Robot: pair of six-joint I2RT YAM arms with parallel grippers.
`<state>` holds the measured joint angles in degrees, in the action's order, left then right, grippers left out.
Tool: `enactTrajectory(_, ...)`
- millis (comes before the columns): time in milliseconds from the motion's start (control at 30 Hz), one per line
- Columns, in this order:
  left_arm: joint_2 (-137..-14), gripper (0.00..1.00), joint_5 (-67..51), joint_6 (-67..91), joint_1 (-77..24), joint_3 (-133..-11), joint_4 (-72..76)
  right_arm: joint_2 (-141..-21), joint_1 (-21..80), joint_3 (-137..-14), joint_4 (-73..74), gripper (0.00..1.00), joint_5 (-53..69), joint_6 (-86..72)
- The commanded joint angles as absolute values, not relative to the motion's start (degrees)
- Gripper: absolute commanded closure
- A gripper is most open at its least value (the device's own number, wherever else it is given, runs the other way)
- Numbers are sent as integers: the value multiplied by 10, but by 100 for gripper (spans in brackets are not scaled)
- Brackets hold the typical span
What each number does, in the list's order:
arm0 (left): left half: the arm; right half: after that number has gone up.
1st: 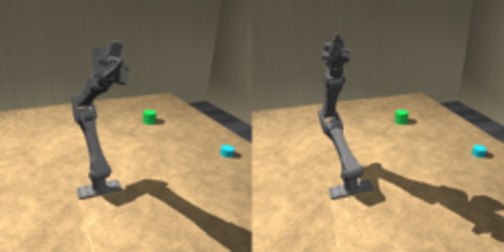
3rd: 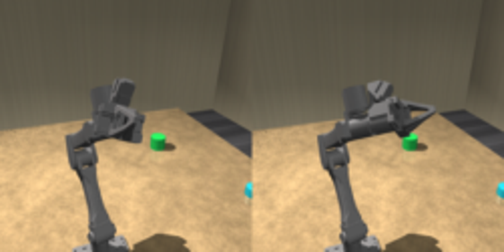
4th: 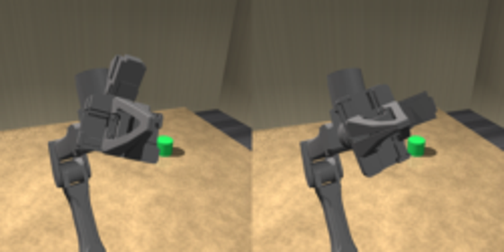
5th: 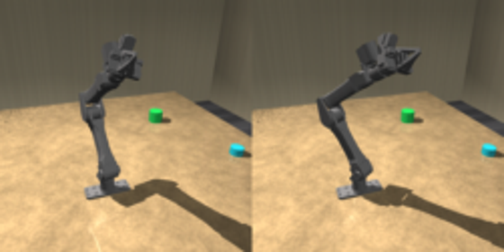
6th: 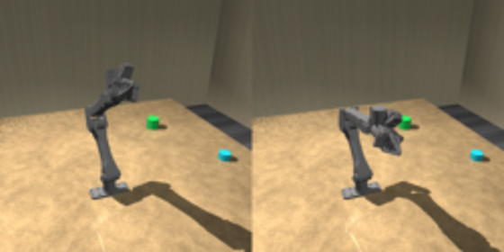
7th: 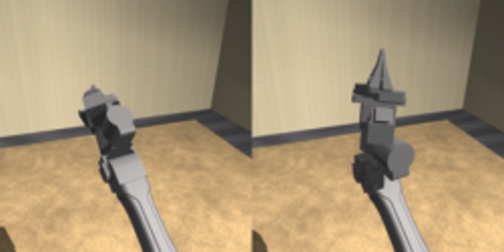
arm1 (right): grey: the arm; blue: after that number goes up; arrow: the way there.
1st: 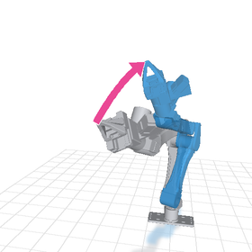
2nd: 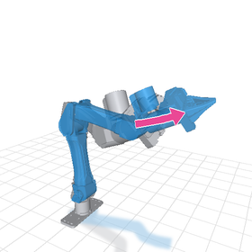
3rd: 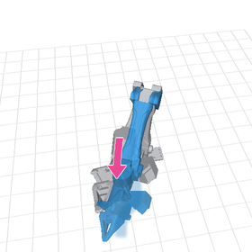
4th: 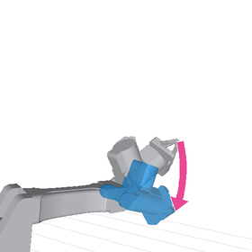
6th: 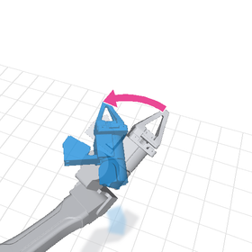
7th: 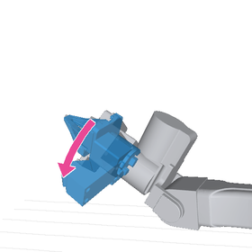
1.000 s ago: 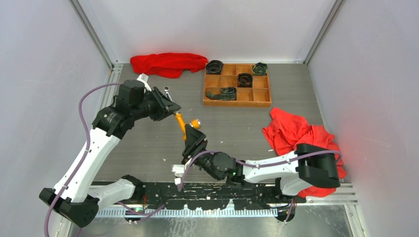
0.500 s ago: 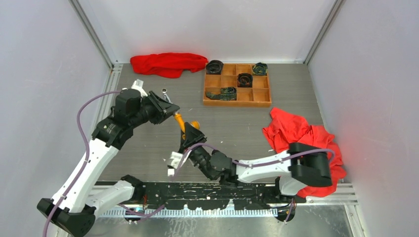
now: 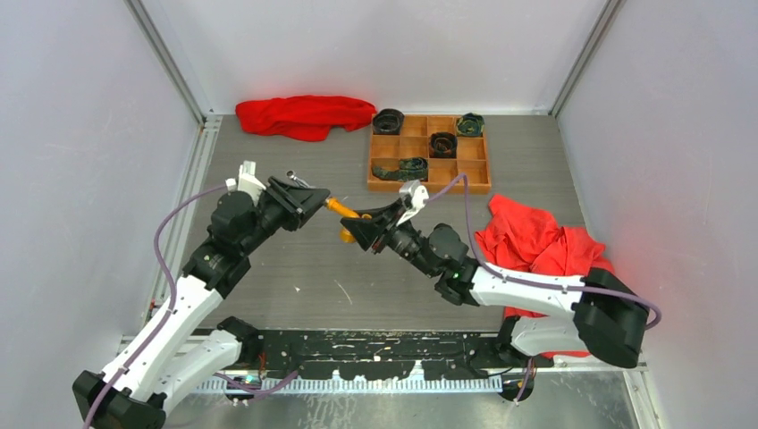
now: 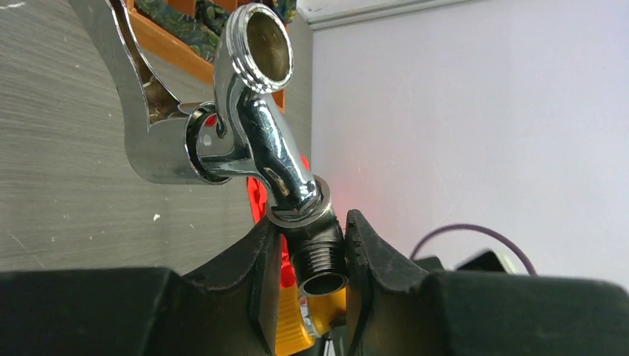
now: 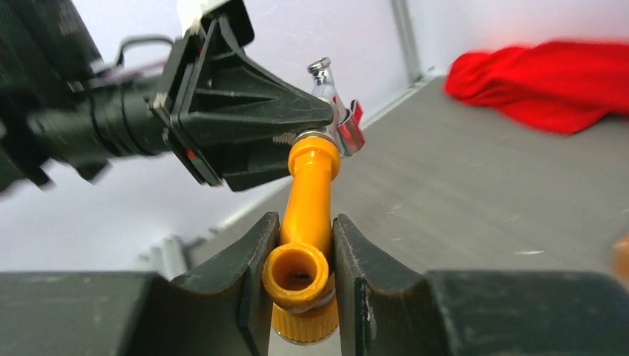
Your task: Install the water faucets
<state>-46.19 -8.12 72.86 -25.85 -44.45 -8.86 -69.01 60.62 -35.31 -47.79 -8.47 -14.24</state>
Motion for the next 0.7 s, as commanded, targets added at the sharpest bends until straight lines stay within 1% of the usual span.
enactTrajectory(0,-430,100,-72,687,-258,-419,73,-726,556,-346,-671,97,41,-546)
enactTrajectory(133,-414,100,-57,676,-258,-397,102,-822,509,-346,-823,95,108,-788)
enactTrajectory(167,-408,100,-51,670,-258,-393,105,-851,499,-347,-865,89,120,-844)
enactTrajectory(200,-401,100,-44,664,-258,-389,106,-879,492,-346,-913,75,125,-884)
enactTrajectory(233,-395,100,-35,658,-258,-387,103,-903,487,-345,-961,58,127,-911)
enactTrajectory(267,-389,100,-26,653,-258,-386,98,-916,482,-346,-966,41,137,-932)
enactTrajectory(300,-383,100,-18,649,-258,-388,87,-919,478,-343,-968,28,143,-921)
enactTrajectory(333,-381,100,-12,644,-258,-396,73,-911,478,-335,-960,11,143,-899)
enactTrajectory(367,-381,100,-10,638,-258,-403,58,-895,478,-321,-938,1,136,-874)
enactTrajectory(467,-382,100,-10,627,-258,-423,23,-814,474,-286,-797,0,110,-773)
enactTrajectory(533,-384,100,-7,628,-258,-432,8,-739,472,-279,-652,0,88,-686)
enactTrajectory(567,-385,100,-4,631,-258,-439,-6,-695,471,-285,-555,0,60,-634)
enactTrajectory(667,-397,100,-1,633,-258,-480,-80,-585,477,-327,-311,0,-20,-432)
